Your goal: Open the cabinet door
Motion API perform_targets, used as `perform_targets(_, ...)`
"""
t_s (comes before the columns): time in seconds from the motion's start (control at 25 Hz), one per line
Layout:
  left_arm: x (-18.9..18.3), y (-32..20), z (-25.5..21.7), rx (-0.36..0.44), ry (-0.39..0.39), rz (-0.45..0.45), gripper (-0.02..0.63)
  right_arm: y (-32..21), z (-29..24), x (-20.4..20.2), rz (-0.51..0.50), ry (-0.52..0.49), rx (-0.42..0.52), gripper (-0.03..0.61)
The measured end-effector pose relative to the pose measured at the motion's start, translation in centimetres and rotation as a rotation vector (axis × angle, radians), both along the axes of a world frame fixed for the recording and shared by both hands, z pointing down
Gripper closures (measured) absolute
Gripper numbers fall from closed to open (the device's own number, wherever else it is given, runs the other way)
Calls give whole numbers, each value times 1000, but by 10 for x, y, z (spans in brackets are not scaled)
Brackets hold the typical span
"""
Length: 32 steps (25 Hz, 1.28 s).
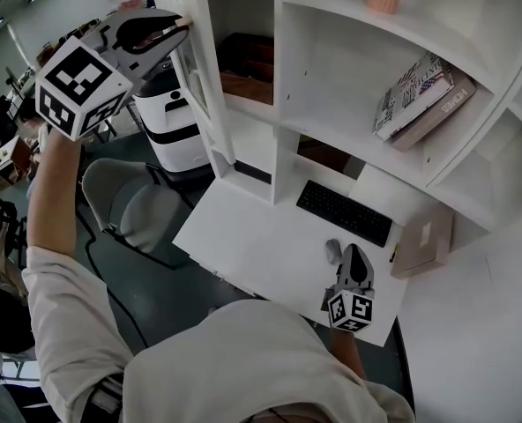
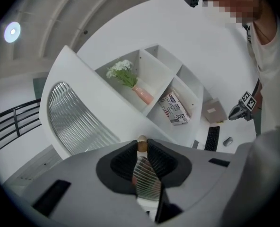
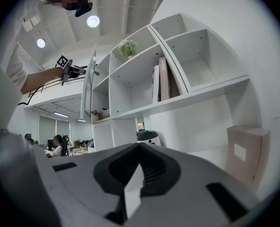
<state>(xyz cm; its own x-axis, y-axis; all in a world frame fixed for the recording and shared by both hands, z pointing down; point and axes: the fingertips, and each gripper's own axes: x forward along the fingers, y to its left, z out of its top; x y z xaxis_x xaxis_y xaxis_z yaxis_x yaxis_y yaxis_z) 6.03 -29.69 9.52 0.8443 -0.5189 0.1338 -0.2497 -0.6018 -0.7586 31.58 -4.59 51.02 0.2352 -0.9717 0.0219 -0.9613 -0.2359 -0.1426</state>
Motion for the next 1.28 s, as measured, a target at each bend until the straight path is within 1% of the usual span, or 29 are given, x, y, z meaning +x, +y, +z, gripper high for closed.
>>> perform_targets(0.4,-33,4,3,67,-134,-73,543,-13,2,-17,-47,-3,-4,575)
perform_targets(0.8,-65,5,5,107,-211,-135,543,-29,2,-35,-96,-2,-2,575)
perform_targets(1.28,-87,2,6,152,-301,-192,543,-42,4,-48,-131,-6,-8,575)
